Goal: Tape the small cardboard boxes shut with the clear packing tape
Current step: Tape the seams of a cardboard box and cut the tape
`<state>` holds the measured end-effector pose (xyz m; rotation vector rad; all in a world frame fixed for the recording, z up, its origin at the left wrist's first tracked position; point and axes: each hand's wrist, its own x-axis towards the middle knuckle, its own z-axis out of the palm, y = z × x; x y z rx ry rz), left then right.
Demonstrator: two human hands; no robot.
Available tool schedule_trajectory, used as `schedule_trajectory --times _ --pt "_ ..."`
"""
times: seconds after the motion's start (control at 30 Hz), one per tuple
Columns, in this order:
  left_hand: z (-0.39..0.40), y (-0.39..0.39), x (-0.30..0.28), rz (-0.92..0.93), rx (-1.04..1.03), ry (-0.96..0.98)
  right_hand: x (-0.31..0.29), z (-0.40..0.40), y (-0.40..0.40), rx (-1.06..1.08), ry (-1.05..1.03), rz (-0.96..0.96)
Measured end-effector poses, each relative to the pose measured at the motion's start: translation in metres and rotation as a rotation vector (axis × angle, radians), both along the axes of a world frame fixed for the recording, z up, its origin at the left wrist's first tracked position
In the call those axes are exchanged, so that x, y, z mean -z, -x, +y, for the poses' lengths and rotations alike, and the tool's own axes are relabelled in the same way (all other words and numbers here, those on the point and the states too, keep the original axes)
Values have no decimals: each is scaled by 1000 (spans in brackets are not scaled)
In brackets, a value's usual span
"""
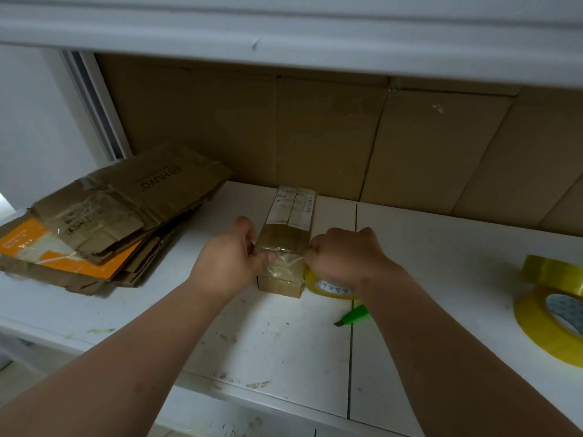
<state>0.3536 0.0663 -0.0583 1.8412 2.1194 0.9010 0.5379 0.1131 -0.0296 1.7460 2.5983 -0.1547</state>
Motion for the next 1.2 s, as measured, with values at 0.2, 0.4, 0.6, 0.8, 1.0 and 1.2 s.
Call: schedule_trajectory --times 0.2,0.4,0.6,0.8,1.0,1.2 --pt "-7 -1 12 -122 -78 -57 0 -4 -4 -45 6 12" --pt "-6 3 19 -204 -100 -57 3 -8 -1 -21 -50 -9" --pt "-7 -8 26 -277 -156 -147 7 -10 0 43 -74 5" --pt "-13 -15 32 -356 -122 -181 8 -15 3 50 -86 -6" --pt "-8 3 27 -365 -79 -123 2 -18 2 23 -35 0" --pt "-1 4 26 -317 -56 -71 9 -20 3 43 -110 -7"
